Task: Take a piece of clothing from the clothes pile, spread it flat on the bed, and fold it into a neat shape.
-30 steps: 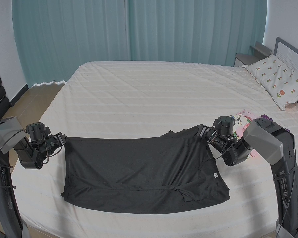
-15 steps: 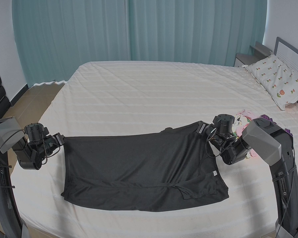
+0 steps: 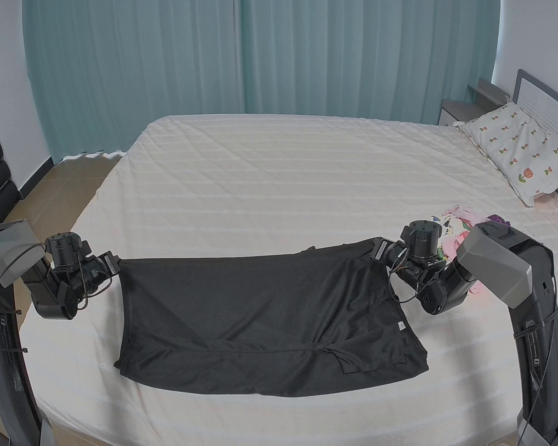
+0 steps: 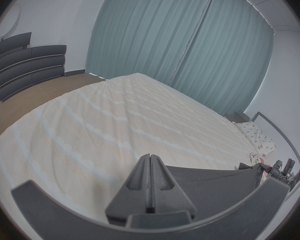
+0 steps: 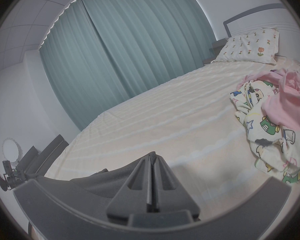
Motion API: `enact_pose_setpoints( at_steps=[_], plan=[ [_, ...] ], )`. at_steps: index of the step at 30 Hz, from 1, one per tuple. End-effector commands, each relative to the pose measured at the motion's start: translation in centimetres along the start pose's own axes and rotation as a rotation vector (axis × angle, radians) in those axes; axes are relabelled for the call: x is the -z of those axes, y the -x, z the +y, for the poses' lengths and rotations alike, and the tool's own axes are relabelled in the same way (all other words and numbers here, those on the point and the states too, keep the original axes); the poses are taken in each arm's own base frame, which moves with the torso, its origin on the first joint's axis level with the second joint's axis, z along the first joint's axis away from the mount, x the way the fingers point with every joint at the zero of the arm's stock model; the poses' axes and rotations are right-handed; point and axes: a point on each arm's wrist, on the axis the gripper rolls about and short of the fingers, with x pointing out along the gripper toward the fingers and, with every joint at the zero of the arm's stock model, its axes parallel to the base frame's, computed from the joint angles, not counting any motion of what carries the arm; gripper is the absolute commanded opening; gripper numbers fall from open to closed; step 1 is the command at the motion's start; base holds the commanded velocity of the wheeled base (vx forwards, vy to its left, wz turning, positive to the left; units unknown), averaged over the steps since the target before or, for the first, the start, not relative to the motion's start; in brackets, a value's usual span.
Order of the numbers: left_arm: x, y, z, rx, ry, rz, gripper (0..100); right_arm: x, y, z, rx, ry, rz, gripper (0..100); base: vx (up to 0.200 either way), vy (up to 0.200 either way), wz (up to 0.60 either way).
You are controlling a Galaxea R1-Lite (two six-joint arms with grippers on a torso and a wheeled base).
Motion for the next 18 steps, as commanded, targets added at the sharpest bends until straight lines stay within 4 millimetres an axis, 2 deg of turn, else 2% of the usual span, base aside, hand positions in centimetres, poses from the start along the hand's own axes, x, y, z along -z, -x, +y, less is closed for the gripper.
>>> enact_pose_setpoints(
  at_steps=[1,9,16,18],
  plan=[
    [0.4,0.3,0.1,-0.003,0.002,0.013,0,-0.5,1.3,0.1,-0.005,0.001,0.022,0,0.0,0.0,0.0],
    [0.0,0.9,0.2,-0.012,0.006,0.007,0,-1.0,2.6,-0.1,-0.008,-0.001,0.035,0,0.0,0.0,0.0],
    [-0.7,1.4,-0.1,-0.005,0.002,-0.012,0,-0.5,1.2,-0.2,-0.021,0.016,-0.029,0,0.0,0.0,0.0],
    [-0.9,1.7,-0.3,-0.005,0.001,-0.014,0,0.4,1.1,-0.5,-0.015,0.049,-0.005,0,0.0,0.0,0.0]
  ],
)
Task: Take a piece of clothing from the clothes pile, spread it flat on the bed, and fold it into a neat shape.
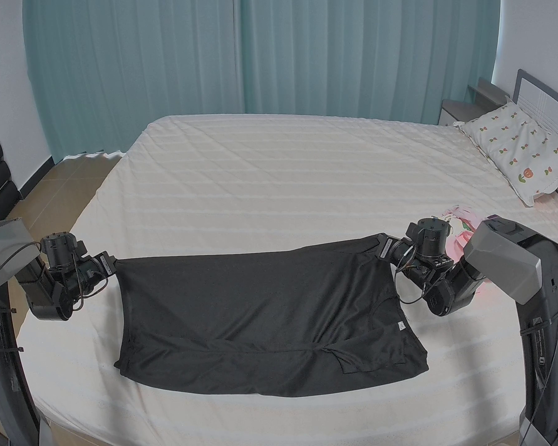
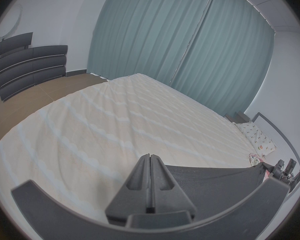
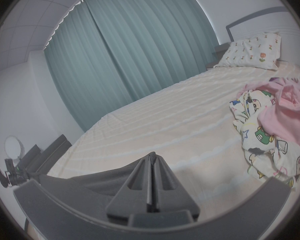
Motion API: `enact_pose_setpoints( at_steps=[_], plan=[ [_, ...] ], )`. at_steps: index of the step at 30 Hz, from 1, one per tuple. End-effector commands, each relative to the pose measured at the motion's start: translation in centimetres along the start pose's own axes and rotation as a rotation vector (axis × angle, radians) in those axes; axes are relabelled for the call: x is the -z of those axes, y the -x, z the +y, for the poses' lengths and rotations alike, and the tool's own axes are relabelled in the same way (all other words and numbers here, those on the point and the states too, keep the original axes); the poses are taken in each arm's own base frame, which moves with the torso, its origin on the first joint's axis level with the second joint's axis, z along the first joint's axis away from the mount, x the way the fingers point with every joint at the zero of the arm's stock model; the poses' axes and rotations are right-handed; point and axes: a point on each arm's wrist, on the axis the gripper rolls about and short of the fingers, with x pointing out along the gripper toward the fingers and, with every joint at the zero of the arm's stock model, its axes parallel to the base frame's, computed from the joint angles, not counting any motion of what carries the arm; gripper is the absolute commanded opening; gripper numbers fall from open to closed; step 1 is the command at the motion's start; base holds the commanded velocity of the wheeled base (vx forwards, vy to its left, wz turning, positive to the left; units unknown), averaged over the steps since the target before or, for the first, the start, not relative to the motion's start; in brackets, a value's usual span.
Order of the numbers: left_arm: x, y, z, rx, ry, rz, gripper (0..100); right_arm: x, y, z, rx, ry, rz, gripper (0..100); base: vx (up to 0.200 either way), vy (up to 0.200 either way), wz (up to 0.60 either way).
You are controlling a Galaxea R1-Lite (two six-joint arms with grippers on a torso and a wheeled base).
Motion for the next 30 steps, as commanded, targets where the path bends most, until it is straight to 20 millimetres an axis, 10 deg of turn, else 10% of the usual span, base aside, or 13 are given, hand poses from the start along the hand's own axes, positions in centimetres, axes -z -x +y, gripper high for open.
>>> enact_pose_setpoints(
  at_steps=[1,12,30],
  plan=[
    [-0.6,0.6,-0.4,0.004,-0.003,-0.013,0,1.9,-0.6,-0.5,0.008,0.025,0.029,0,0.0,0.0,0.0],
    [-0.3,1.3,-0.3,-0.006,0.004,0.002,0,-0.1,-1.0,0.2,-0.01,0.021,-0.025,0,0.0,0.0,0.0],
    [1.5,3.4,0.4,-0.037,-0.005,0.078,0,1.4,6.2,-3.0,-0.034,0.001,0.172,0,0.0,0.0,0.0]
  ],
)
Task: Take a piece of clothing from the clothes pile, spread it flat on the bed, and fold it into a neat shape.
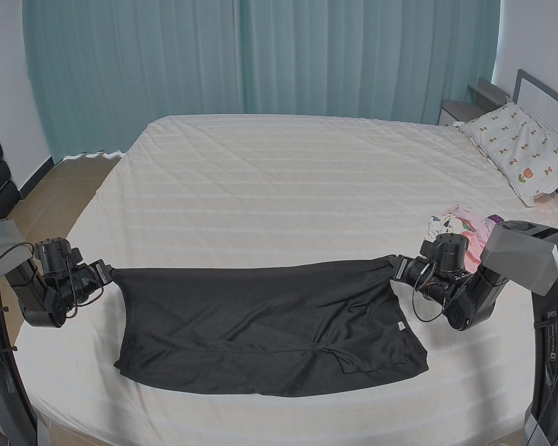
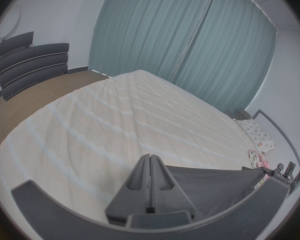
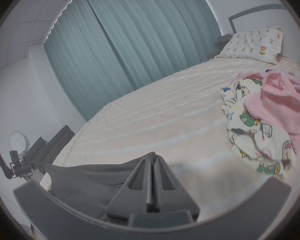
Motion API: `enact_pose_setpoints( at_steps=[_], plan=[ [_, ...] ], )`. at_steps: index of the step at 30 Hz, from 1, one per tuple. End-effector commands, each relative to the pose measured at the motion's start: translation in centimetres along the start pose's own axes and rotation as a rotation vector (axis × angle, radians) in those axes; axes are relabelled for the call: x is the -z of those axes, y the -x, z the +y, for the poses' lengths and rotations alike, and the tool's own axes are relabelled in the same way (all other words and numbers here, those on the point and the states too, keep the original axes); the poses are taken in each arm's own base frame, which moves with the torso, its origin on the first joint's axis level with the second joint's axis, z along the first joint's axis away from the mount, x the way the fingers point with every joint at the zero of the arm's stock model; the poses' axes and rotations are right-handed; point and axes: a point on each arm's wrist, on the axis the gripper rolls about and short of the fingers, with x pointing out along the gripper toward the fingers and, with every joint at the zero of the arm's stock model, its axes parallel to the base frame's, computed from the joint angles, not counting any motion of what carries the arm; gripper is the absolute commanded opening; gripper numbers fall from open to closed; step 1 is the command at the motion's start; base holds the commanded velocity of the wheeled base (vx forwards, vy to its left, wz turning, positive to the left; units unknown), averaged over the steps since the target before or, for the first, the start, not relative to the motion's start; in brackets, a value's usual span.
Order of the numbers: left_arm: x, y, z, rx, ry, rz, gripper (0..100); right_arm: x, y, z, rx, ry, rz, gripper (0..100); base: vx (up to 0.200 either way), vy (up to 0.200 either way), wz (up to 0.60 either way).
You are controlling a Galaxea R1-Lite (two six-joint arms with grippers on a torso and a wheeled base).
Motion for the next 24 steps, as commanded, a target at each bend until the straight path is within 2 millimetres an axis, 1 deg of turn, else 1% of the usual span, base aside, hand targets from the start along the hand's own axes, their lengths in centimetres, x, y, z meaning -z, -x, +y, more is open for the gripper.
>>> enact_pose_setpoints(
  at_steps=[1,2,3,4,6,8,9,12,14,19,24],
  plan=[
    [1.0,0.9,0.4,-0.019,-0.002,0.037,0,0.8,1.9,-0.6,-0.012,0.001,0.049,0,0.0,0.0,0.0],
    [1.7,1.2,0.6,-0.026,-0.001,0.062,0,1.6,2.4,-0.8,-0.011,0.0,0.079,0,0.0,0.0,0.0],
    [1.7,1.2,0.6,-0.026,-0.001,0.062,0,1.6,2.4,-0.8,-0.011,0.0,0.079,0,0.0,0.0,0.0],
    [2.2,1.4,0.7,-0.029,-0.004,0.077,0,2.3,2.8,-0.9,-0.008,-0.001,0.107,0,0.0,0.0,0.0],
    [2.7,1.6,0.9,-0.028,-0.002,0.08,0,2.9,3.2,-1.1,-0.013,-0.002,0.139,0,0.0,0.0,0.0],
    [2.8,1.7,0.9,-0.028,-0.003,0.079,0,3.0,3.3,-1.1,-0.013,-0.001,0.144,0,0.0,0.0,0.0],
    [3.3,2.0,1.2,-0.026,0.0,0.076,0,3.6,3.7,-1.3,-0.01,0.008,0.174,0,0.0,0.0,0.0],
    [4.3,2.4,2.0,-0.034,-0.018,0.096,0,4.4,4.2,-1.7,0.0,0.04,0.207,0,0.0,0.0,0.0],
    [4.6,2.5,2.3,-0.04,-0.025,0.105,0,4.7,4.4,-1.8,0.002,0.051,0.219,0,0.0,0.0,0.0],
    [6.3,2.7,2.8,-0.056,-0.015,0.166,0,6.0,4.3,-2.0,-0.003,0.069,0.258,0,0.0,0.0,0.0],
    [6.9,2.8,2.9,-0.051,-0.02,0.155,0,6.6,4.5,-2.1,-0.006,0.071,0.264,0,0.0,0.0,0.0]
  ],
)
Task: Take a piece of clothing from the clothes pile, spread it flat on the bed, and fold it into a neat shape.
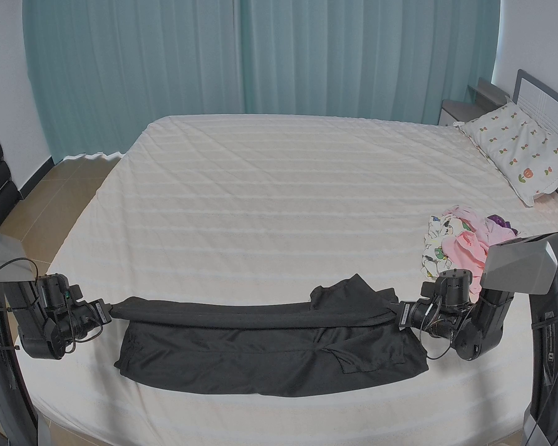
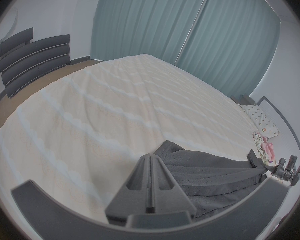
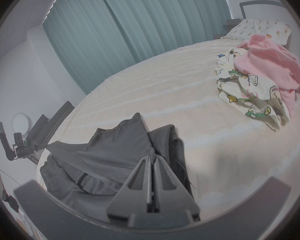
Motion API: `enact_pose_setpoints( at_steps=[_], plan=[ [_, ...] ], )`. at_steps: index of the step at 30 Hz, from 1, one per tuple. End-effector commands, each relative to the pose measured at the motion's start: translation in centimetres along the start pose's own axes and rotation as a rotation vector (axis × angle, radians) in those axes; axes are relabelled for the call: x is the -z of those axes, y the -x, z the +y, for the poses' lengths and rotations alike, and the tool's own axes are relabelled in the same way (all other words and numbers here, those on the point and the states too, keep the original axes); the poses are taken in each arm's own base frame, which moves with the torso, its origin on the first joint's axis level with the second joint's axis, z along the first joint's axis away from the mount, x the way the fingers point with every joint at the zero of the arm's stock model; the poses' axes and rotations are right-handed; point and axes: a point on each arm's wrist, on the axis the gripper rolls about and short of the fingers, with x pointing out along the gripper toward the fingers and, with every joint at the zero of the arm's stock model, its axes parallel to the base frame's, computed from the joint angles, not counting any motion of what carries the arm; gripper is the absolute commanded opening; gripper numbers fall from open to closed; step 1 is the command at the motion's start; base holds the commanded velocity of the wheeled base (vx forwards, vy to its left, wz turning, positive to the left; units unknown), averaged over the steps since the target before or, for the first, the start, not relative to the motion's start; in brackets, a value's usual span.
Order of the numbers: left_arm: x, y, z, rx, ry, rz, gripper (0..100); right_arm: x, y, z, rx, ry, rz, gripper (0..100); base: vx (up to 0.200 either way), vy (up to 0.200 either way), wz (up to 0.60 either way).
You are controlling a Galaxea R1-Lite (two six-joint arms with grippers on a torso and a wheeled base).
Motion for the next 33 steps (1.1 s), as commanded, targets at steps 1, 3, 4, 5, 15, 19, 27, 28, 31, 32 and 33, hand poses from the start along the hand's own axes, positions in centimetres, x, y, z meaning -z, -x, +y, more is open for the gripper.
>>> enact_pose_setpoints(
  at_steps=[1,3,4,5,15,19,27,28,31,32,33],
  plan=[
    [1.2,-0.3,0.4,-0.006,0.009,0.027,0,1.0,-0.1,-0.2,0.004,-0.002,0.03,0,0.0,0.0,0.0],
    [1.7,-0.6,0.6,-0.007,0.009,0.027,0,1.0,-0.1,-0.1,0.003,0.0,0.031,0,0.0,0.0,0.0],
    [2.0,-0.6,0.6,-0.009,0.012,0.035,0,1.0,-0.1,-0.1,0.003,0.0,0.031,0,0.0,0.0,0.0],
    [2.2,-0.5,0.7,-0.011,0.015,0.044,0,1.0,-0.1,-0.1,0.003,0.0,0.031,0,0.0,0.0,0.0],
    [3.2,-0.1,0.8,-0.015,0.021,0.055,100,1.0,0.0,0.2,-0.003,-0.014,0.032,100,0.0,0.0,0.0],
    [3.2,0.5,1.1,-0.022,0.028,0.033,100,0.7,0.4,0.2,-0.002,-0.026,0.021,100,0.0,0.0,0.0],
    [0.8,3.1,0.3,0.003,0.23,-0.068,100,-3.5,2.1,0.8,-0.023,-0.12,-0.099,100,0.0,0.0,0.0],
    [-0.5,4.2,-0.8,0.044,0.371,-0.108,100,-4.7,2.5,1.6,-0.05,-0.178,-0.132,100,0.0,0.0,0.0],
    [-1.0,4.9,-2.5,0.101,0.513,-0.112,100,-4.8,1.9,2.7,-0.07,-0.212,-0.102,100,0.0,0.0,0.0],
    [-0.9,5.0,-2.9,0.109,0.541,-0.1,100,-4.6,1.5,3.1,-0.077,-0.222,-0.088,100,0.0,0.0,0.0],
    [-0.7,5.0,-3.1,0.113,0.559,-0.09,100,-4.4,1.1,3.3,-0.08,-0.233,-0.075,100,0.0,0.0,0.0]
  ],
)
